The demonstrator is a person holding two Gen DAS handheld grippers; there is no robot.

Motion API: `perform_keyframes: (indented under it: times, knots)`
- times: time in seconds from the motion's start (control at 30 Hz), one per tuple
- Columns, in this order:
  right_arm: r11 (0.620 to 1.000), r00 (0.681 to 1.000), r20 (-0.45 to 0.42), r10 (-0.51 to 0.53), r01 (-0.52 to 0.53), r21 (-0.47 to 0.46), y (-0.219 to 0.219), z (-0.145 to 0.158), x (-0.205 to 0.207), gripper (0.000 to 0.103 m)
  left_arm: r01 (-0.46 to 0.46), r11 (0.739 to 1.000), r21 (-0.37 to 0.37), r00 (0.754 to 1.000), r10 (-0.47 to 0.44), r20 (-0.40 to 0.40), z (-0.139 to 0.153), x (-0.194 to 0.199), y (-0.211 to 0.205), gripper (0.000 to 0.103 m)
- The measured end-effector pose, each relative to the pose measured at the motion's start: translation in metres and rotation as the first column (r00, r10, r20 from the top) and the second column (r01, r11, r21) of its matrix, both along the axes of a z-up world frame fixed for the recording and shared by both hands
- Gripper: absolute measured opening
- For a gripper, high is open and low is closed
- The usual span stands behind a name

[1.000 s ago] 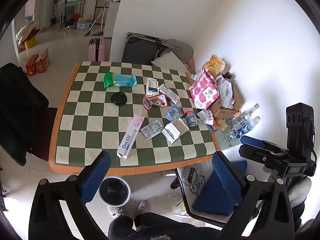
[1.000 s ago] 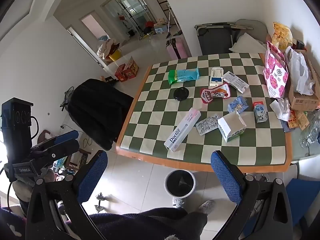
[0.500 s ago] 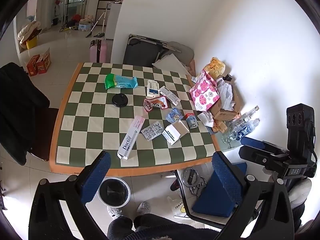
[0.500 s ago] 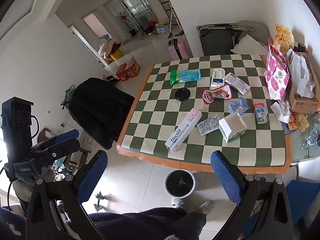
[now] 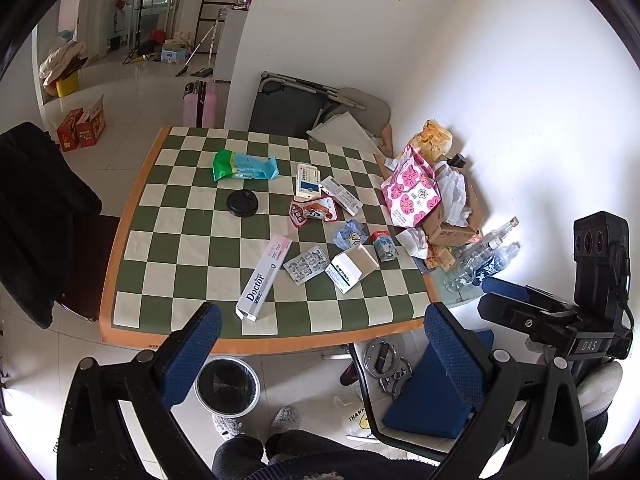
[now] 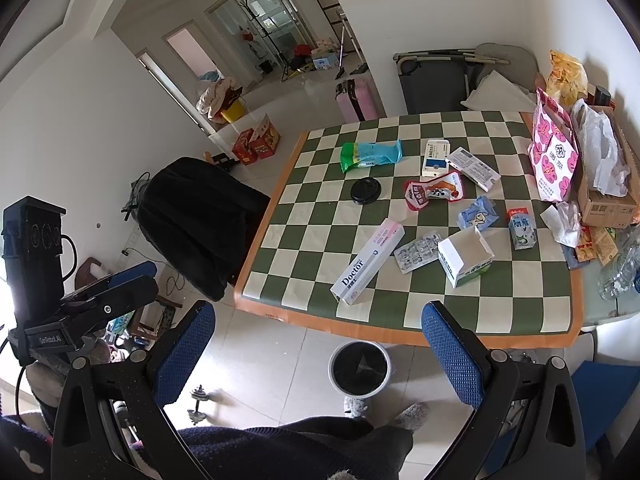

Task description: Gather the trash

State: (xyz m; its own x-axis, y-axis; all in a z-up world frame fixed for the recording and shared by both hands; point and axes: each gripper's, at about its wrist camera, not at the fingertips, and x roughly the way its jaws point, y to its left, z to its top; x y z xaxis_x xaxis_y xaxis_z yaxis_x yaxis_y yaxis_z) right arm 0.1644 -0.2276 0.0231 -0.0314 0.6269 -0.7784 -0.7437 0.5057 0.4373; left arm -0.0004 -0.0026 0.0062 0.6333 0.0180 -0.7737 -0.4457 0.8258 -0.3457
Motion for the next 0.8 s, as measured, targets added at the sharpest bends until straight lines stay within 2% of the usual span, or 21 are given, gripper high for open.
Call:
perform_keyframes:
  times: [0.8]
  knots:
    - [1.0, 1.0, 0.012, 0.001, -0.001, 0.007, 0.0007, 0.0038, -0.0067, 0.103, -0.002, 1.0, -0.001, 1.0, 0.002, 0.008, 0.0051, 0.0054, -0.0063, 0.103]
